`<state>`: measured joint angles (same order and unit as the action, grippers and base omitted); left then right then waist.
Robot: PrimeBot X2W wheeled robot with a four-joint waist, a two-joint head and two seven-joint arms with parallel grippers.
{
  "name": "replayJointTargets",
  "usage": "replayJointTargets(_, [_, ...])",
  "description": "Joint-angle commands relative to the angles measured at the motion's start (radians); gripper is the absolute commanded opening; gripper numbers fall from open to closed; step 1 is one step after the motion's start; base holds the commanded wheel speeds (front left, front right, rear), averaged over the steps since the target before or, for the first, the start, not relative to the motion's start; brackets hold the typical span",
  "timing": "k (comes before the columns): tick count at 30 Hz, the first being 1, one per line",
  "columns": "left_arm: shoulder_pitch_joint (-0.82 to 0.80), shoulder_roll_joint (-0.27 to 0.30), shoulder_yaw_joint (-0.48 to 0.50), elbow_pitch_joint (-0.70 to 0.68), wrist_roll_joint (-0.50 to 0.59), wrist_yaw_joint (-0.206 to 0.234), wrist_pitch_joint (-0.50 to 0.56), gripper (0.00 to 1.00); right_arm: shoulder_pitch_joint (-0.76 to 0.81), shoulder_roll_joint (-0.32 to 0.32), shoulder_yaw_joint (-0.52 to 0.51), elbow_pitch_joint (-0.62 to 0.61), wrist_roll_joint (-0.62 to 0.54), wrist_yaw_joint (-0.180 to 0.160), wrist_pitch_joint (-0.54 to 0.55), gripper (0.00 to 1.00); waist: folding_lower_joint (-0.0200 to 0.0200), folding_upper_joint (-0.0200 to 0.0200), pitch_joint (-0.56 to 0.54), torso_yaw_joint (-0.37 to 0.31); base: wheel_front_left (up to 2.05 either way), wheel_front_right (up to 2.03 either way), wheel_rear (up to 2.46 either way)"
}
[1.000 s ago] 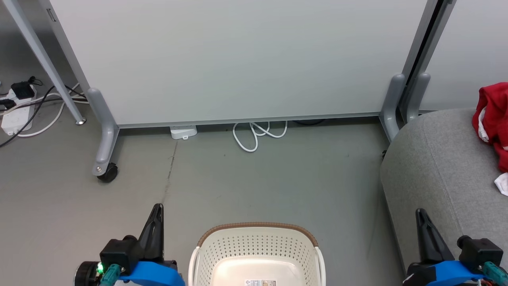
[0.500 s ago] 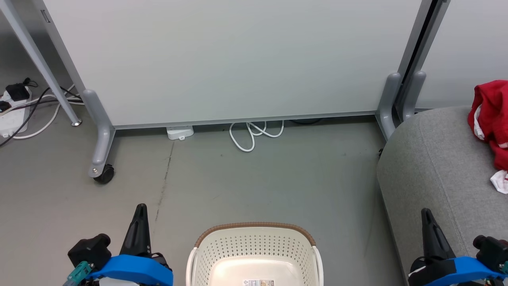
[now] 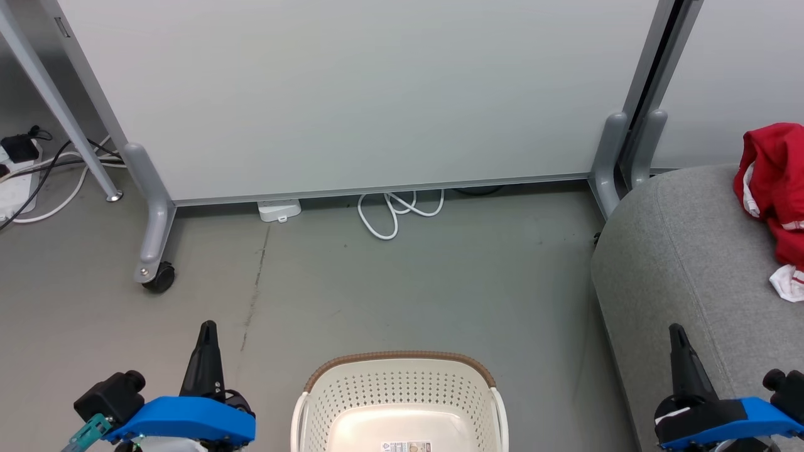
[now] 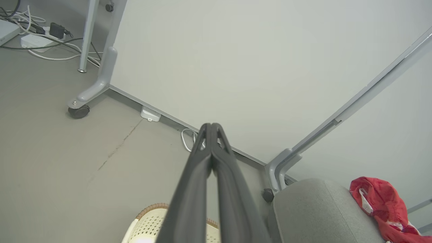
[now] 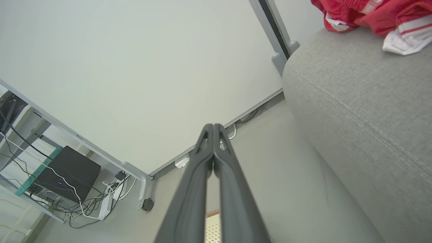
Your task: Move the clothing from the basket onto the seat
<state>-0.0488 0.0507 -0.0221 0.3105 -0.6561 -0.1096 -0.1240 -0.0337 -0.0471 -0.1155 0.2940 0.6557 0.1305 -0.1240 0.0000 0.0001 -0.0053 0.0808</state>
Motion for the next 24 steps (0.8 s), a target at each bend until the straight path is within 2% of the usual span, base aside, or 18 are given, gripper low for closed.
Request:
replayJointTargets(1, [-0.033, 0.0, 0.01, -0.019, -0.045, -0.007, 0.011, 0.0, -0.031, -0.004, 0.0, -0.019, 0.047, 0.0, 0.012, 0.0, 0.0, -0.0001, 0.0, -0.002, 0.0, 0.0, 0.0])
replayJointTargets(24, [-0.045, 0.0, 0.052, -0.035, -0.336, -0.013, 0.084, 0.0, -0.048, -0.005, 0.0, -0.03, 0.337, 0.0, 0.085, 0.0, 0.0, -0.0001, 0.002, -0.02, 0.0, 0.0, 0.0])
